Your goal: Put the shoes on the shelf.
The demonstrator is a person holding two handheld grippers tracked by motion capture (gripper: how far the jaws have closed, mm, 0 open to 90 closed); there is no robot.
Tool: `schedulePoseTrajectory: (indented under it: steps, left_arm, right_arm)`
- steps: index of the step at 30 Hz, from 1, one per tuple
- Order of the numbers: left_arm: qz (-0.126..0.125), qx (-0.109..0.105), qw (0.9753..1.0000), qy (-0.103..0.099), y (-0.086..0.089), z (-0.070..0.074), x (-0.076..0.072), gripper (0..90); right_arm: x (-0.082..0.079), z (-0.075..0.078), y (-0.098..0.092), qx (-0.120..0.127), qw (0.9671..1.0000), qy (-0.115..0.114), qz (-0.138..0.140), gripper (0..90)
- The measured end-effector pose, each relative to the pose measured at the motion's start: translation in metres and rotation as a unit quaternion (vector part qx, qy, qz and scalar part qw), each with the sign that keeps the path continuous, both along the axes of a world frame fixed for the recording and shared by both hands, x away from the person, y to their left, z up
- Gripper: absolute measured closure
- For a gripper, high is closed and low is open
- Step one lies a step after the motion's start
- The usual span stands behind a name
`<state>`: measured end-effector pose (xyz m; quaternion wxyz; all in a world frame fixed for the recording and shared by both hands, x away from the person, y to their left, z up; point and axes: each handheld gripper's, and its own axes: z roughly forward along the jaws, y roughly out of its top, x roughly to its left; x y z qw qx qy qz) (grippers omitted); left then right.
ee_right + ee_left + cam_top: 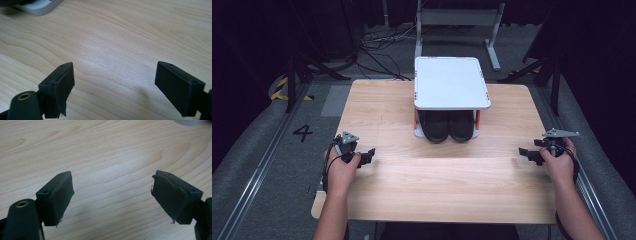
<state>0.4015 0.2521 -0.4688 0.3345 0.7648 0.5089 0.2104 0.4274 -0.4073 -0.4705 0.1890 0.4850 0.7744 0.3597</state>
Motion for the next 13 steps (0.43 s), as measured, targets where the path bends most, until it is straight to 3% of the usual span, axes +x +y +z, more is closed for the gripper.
schedulePoseTrajectory:
  steps: [5,7,9,11,13]
  left_arm:
    - [0.030,-0.013,0.9994,0.013,0.0065,-0.0084,0.0015,16.6]
    - [0.069,-0.040,0.9967,0.014,0.0069,-0.0094,0.0036,16.4]
    - [0.078,-0.043,0.9960,0.015,0.0060,-0.0072,0.0036,16.5]
    - [0.068,-0.070,0.9951,0.011,0.0039,-0.0041,0.0025,16.4]
    - [0.064,-0.118,0.9910,0.007,0.0020,-0.0007,0.0023,16.4]
  right_arm:
    - [0.0025,-0.0099,0.0034,-0.014,0.9998,0.013,0.001,16.4]
    - [0.0020,-0.0116,0.0032,-0.018,0.9995,0.022,-0.010,16.6]
    - [0.0017,-0.0116,0.0032,-0.014,0.9996,0.020,-0.016,16.6]
    - [0.0014,-0.0114,0.0033,-0.006,0.9997,0.011,-0.019,16.4]
    - [0.0016,-0.0110,0.0038,-0.004,0.9998,0.007,-0.020,16.5]
